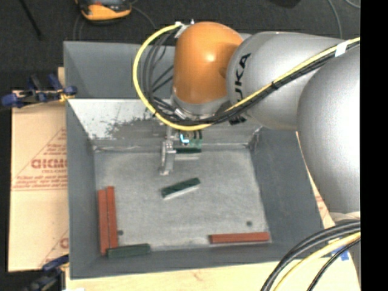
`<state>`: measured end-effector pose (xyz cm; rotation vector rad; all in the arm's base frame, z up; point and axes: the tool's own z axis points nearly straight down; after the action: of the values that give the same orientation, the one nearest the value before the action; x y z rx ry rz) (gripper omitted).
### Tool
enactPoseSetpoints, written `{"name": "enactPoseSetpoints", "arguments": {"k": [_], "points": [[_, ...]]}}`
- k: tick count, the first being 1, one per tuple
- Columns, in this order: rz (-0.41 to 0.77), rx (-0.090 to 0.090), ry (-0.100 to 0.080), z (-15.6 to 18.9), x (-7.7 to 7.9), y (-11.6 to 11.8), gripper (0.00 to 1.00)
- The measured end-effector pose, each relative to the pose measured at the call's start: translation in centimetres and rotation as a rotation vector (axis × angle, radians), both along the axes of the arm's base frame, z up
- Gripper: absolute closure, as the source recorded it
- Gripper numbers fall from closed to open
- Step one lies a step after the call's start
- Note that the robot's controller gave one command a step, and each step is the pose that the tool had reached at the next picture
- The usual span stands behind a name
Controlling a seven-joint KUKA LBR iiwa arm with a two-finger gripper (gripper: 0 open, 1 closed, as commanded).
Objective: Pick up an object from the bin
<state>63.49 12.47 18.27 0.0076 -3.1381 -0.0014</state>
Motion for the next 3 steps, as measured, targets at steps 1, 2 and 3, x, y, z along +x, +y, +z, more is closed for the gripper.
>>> {"name": "enactPoseSetpoints", "arguments": {"k": [1, 2, 3], "points": [[-0.002, 0.001, -0.008, 0.5, 0.2, 0.0, 0.00], [-0.002, 0.001, -0.008, 0.5, 0.1, -0.1, 0.00], [0.030, -0.004, -0.002, -3.6, -1.5, 1.3, 0.00]]}}
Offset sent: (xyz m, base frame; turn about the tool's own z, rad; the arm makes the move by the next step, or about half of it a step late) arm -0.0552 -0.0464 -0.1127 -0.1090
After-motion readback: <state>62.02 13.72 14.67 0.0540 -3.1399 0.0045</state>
